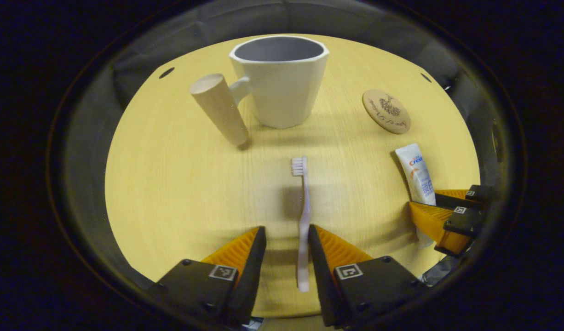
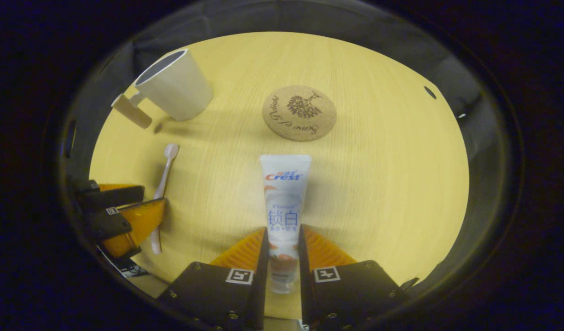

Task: Put the toothbrush and toothpaste on the desktop into the cup, then pick up the cup and place it on the coaster on the desktop.

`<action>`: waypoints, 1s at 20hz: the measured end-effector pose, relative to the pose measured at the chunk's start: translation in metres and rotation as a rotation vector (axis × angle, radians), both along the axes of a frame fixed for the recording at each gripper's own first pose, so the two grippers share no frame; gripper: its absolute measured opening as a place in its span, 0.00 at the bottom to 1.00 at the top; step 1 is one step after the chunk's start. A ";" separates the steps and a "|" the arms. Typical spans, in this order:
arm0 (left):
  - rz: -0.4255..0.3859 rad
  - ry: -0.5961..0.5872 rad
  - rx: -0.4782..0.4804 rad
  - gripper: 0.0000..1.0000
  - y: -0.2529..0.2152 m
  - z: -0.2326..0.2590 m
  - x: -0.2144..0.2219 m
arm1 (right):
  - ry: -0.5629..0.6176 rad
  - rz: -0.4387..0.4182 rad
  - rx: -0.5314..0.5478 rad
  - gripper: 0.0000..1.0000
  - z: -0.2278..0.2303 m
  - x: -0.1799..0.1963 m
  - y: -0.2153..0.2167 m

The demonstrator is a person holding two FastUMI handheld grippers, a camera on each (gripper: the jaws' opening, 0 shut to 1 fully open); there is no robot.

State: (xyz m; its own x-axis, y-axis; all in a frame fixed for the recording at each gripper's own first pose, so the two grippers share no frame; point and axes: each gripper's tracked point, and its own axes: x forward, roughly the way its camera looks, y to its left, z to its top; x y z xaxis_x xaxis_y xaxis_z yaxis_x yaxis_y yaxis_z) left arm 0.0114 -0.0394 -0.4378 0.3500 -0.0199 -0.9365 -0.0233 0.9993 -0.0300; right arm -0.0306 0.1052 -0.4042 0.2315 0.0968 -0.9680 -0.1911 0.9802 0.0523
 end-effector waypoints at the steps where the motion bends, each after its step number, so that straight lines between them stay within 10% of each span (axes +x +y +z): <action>1: 0.001 -0.001 0.000 0.58 -0.001 0.000 -0.001 | 0.018 -0.001 -0.003 0.33 0.003 -0.002 0.000; 2: -0.002 0.001 0.001 0.39 -0.001 0.001 0.000 | 0.022 -0.008 -0.009 0.34 0.005 -0.002 -0.002; 4: 0.017 -0.016 -0.007 0.38 0.001 -0.001 0.002 | 0.032 -0.027 -0.002 0.25 0.003 -0.005 0.000; 5: 0.028 -0.013 -0.012 0.12 0.001 0.003 0.003 | 0.030 -0.028 -0.002 0.25 0.003 -0.005 -0.001; 20: 0.017 -0.224 -0.108 0.07 0.000 0.094 0.019 | 0.011 -0.155 0.149 0.16 -0.003 -0.003 0.008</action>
State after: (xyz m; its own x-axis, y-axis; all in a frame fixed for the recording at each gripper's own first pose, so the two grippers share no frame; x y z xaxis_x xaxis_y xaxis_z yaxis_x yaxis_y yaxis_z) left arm 0.0303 -0.0394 -0.3439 0.5495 -0.1079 -0.8285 -0.0212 0.9895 -0.1429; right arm -0.0337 0.1131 -0.4073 0.2446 0.2029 -0.9482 -0.0371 0.9791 0.1999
